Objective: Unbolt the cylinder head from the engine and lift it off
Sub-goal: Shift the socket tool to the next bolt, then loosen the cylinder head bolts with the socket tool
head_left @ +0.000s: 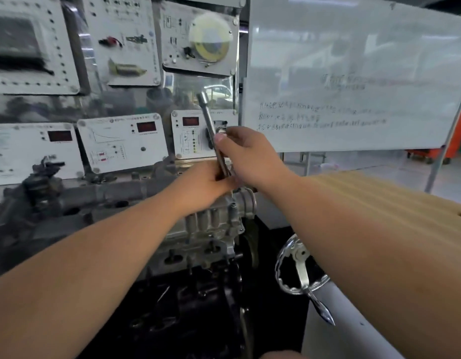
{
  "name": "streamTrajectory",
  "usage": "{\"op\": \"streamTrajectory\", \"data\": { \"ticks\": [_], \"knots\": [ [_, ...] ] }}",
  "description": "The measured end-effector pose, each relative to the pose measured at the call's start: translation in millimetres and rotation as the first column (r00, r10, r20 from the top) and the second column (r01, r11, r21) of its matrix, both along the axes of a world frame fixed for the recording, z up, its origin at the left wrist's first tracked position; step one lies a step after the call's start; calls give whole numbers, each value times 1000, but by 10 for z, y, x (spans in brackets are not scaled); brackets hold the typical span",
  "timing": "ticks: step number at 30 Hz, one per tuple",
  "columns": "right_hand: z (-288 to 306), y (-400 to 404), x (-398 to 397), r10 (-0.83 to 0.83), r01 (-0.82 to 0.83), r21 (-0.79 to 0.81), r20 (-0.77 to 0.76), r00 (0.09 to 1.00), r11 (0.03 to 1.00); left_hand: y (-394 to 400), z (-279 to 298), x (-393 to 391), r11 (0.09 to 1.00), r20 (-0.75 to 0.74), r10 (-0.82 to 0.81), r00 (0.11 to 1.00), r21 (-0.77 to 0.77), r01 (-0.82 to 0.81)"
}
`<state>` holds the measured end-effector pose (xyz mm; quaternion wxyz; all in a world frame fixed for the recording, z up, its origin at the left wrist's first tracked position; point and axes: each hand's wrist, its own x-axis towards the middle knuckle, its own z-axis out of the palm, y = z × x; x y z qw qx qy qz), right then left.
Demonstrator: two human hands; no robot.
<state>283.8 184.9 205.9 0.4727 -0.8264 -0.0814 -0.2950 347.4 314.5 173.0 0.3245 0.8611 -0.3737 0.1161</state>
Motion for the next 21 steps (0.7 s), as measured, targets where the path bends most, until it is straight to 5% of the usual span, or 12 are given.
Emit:
{"op": "streamTrajectory", "data": {
  "ticks": [10,21],
  "knots": [
    [-112,-97,172,77,-88,72,149,986,994,-109,-83,154,995,47,-75,996,64,72],
    [-210,-172,259,239,-280,129,265,934,951,-96,-206,257,996,83,-61,995,-56,66]
  ]
}}
